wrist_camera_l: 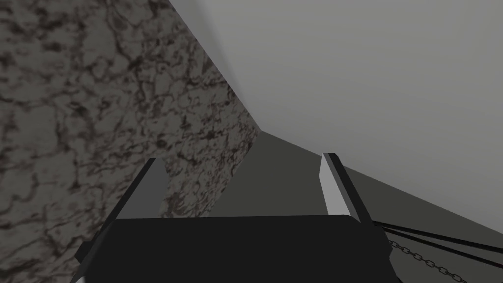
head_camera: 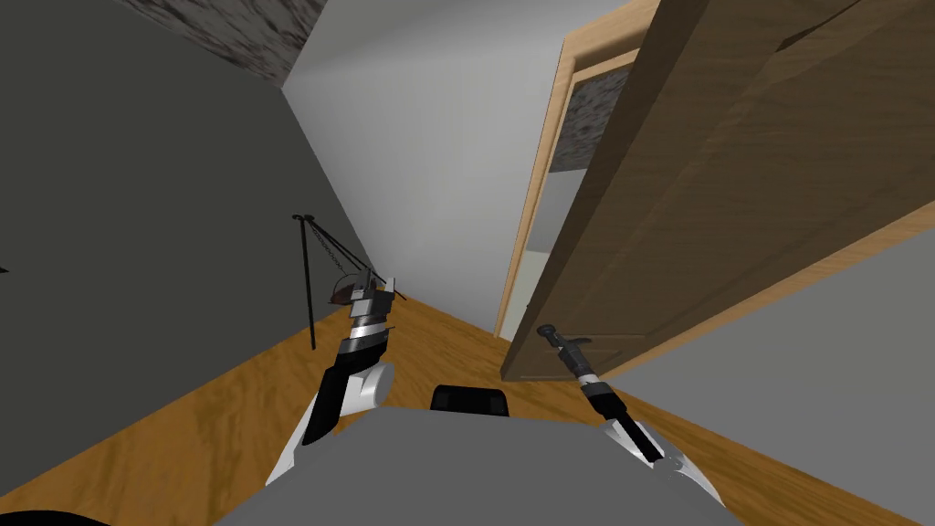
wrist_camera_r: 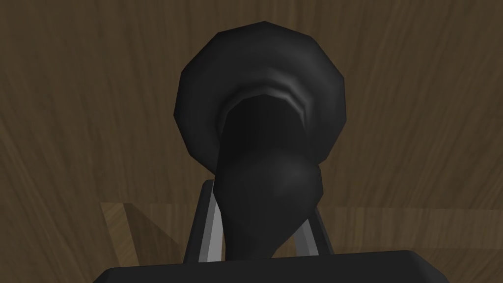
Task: Pull the door open
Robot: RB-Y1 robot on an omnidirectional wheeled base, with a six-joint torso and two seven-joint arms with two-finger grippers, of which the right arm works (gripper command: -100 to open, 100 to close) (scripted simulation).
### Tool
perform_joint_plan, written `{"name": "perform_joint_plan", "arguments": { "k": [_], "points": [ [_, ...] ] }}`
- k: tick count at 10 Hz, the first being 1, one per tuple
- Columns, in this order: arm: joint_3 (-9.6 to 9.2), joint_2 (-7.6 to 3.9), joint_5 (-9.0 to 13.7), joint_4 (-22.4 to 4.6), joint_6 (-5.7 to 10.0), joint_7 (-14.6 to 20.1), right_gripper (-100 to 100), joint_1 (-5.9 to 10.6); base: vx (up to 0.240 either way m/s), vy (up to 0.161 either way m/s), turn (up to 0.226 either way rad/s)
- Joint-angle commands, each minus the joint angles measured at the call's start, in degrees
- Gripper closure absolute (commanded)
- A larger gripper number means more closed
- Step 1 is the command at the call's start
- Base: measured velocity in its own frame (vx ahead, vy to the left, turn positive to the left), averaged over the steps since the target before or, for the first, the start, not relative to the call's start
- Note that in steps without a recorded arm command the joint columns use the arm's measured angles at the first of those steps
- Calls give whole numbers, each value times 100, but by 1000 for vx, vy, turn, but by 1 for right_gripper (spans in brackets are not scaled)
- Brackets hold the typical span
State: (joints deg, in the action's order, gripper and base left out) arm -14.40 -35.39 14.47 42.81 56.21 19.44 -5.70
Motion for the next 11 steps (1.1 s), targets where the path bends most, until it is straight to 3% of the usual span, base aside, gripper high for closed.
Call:
{"name": "perform_joint_plan", "arguments": {
  "k": [1, 2, 10, 11],
  "points": [
    [0, 0, 0, 0, 0, 0, 100, 0, -89, -36, 27],
    [-57, -45, 10, -49, 140, 50, 100, -67, -135, -72, 181],
    [-260, -312, 82, -321, 831, 246, 100, -326, -217, -86, 182],
    [-249, -278, 76, -272, 743, 228, 100, -304, -105, -38, 39]
  ]
}}
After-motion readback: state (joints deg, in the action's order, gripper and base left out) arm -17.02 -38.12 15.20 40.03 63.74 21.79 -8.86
